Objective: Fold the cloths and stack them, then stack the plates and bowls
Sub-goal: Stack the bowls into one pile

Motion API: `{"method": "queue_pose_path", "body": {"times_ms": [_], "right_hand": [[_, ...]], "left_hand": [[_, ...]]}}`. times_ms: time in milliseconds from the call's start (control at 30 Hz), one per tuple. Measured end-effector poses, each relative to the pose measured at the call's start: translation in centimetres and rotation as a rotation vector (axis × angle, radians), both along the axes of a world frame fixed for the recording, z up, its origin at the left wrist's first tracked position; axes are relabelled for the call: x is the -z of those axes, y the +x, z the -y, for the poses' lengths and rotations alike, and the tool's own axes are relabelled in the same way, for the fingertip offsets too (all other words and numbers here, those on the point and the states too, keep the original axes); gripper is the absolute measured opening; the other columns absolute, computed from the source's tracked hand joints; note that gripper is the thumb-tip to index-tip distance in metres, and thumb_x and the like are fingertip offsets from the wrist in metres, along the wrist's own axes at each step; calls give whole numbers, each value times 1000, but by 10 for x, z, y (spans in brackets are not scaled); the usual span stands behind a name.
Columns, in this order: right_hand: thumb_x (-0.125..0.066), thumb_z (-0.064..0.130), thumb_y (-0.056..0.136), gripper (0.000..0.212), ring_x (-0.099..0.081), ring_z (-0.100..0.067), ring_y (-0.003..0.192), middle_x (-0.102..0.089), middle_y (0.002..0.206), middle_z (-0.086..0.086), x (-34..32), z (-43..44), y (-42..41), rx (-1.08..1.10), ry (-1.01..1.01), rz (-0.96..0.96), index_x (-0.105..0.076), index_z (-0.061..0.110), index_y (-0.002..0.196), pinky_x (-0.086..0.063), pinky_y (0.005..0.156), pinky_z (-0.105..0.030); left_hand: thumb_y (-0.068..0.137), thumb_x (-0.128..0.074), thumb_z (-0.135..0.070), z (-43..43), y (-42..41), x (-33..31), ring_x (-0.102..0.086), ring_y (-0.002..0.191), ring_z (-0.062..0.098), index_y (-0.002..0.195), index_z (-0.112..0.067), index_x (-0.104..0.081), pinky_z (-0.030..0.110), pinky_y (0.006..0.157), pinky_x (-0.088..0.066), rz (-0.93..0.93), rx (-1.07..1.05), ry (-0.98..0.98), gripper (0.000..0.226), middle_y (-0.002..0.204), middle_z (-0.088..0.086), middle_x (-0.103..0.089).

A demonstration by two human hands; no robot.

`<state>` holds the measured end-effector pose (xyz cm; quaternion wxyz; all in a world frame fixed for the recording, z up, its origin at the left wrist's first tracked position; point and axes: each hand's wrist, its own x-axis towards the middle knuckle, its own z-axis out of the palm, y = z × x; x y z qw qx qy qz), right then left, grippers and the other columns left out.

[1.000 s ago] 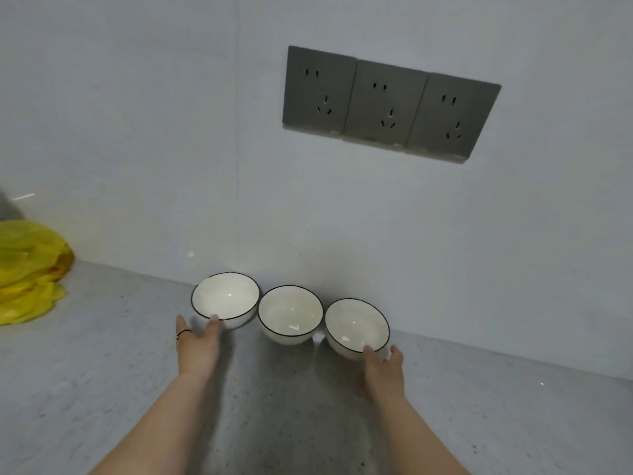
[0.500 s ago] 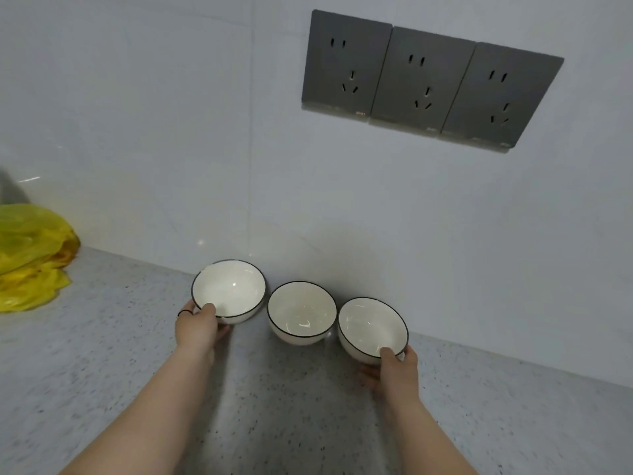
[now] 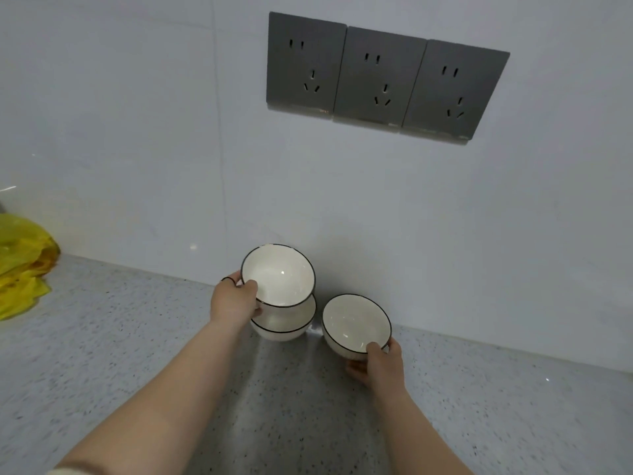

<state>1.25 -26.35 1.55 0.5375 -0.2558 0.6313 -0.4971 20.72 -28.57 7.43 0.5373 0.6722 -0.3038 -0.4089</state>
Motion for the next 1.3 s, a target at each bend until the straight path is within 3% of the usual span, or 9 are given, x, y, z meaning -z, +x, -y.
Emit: {"method": "queue_pose_path", "body": {"times_ms": [100, 300, 467, 600, 767, 867, 1033, 1233, 1300], "right_hand": [[-33, -1, 92, 47, -55, -26, 72, -47, 126, -18, 0, -1, -2, 2, -7, -8, -30, 10, 137, -52, 40, -24], [-32, -3, 91, 43, -56, -31, 71, -49, 117, -19, -6, -4, -8, 2, -36, -42, -35, 6, 133, -51, 37, -21], [-34, 0, 91, 39, -59, -37, 90, -50, 112, -15, -12, -1, -8, -4, -61, -153, -36, 5, 130, -53, 45, -27], [-33, 5, 90, 29, -61, -38, 83, -56, 113, -22, -24, 8, -1, 20, -68, -198, -41, 2, 118, -54, 66, -42], [-29, 3, 92, 21, -58, -28, 60, -57, 101, -18, -50, 19, 20, -69, -127, -218, -43, 7, 107, -51, 43, -26], [-30, 5, 92, 25, -60, -33, 73, -57, 99, -14, -56, 26, 34, -119, -145, -280, -47, 4, 110, -52, 47, -27], [-28, 3, 93, 19, -46, -20, 56, -50, 84, -11, -63, 36, 52, -191, -154, -354, -45, 6, 99, -36, 29, -13], [-25, 5, 92, 20, -50, -21, 54, -53, 89, -12, -61, 44, 67, -296, -134, -502, -44, 9, 95, -39, 34, -19], [-24, 6, 92, 19, -51, -21, 53, -52, 86, -7, -59, 46, 71, -327, -120, -537, -43, 9, 95, -39, 42, -23]], "left_hand": [[89, -42, -6, 2, -4, 8, -59, 80, 32, 126, 1, -51, 41, 81, -53, 166, 1, 65, 38, 103, 16, -59], [89, -43, -11, 2, -5, 16, -51, 75, 26, 95, -7, -61, 21, 50, -32, 387, 84, 122, 19, 68, 5, -54], [89, -42, -10, 8, -1, 21, -32, 51, 18, 55, -11, -37, 24, 46, -22, 509, 97, 159, 34, 70, 9, -36], [89, -41, -10, 10, 3, 24, -28, 49, 16, 54, -11, -36, 24, 46, -19, 566, 121, 176, 35, 67, 5, -30], [87, -48, -8, 9, 14, 22, -42, 64, 21, 58, -20, -39, 21, 48, -25, 628, 132, 188, 33, 59, 1, -43], [85, -49, -6, 10, 16, 22, -33, 54, 18, 52, -17, -36, 23, 46, -21, 629, 120, 200, 36, 53, 0, -35], [86, -47, -5, 11, 16, 23, -24, 47, 15, 48, -12, -27, 24, 45, -16, 597, 128, 184, 43, 49, 2, -27], [93, -46, -15, 15, 22, 32, -27, 50, 17, 48, -12, -26, 25, 50, -20, 453, 115, 168, 49, 50, 3, -28], [99, -36, -21, 10, 20, 28, -41, 62, 23, 55, -12, -42, 28, 56, -29, 376, 130, 111, 45, 59, 6, -42]]}}
